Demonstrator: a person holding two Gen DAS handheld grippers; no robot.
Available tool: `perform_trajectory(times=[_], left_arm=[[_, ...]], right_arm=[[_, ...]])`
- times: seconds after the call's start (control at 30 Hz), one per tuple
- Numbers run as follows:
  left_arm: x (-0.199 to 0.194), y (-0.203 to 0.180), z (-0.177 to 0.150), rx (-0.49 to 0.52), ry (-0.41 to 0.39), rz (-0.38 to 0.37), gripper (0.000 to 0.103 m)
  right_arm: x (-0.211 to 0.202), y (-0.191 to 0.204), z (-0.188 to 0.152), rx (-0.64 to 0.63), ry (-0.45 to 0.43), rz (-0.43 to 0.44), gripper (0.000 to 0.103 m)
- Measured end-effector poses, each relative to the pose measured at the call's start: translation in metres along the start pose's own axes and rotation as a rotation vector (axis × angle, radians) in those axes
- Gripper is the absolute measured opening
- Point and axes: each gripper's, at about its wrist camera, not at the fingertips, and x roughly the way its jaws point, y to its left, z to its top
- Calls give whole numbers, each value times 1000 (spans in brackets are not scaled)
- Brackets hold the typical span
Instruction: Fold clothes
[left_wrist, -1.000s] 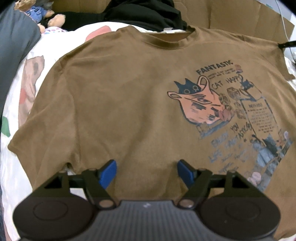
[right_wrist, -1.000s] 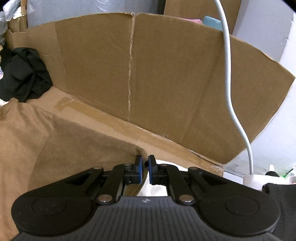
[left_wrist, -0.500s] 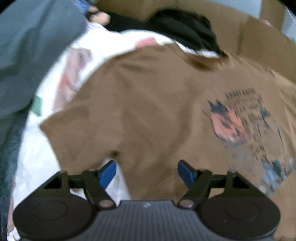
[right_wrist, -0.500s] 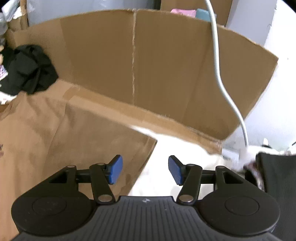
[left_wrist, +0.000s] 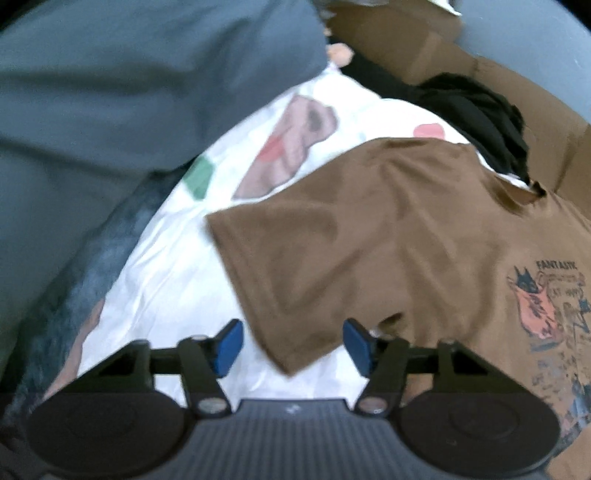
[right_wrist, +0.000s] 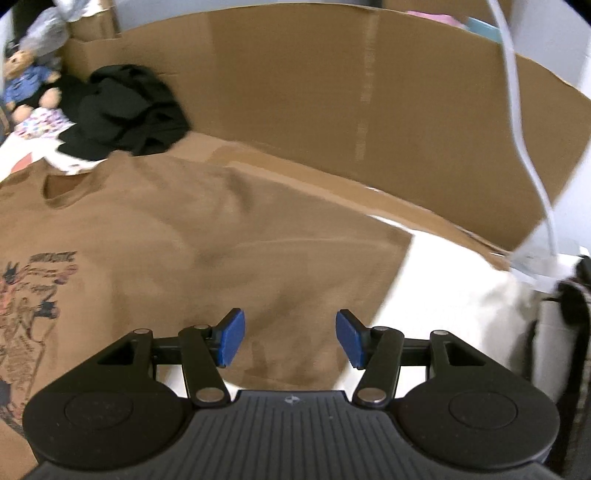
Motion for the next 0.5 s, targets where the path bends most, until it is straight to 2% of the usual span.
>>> perform_trajectory(times=[0.07,0.13,0.23,0.27,0.3,0.33,0.5], left_arm=[[6,11,-4,-68,7,-15,53],[9,22,-8,-168,3,-72,53],[14,27,-11,-246,2,-135,54],[17,26,-11,-246,8,-140,49],[18,25,-11,-245,12,-141,37],[22,22,-11,-229,26,-150,4],[20,25,-9,-208,27,-120,4]], right_arm=[[4,23,1,-30,5,39,60],[6,40,1,-50,15,73,60],[10,65,-1,-77,34,120,60],[11,70,-2,-85,40,133,60],[11,82,-5,-107,58,167,60],[12,94,-9,-129,77,202,60],[17,131,-30,-224,158,281,60]])
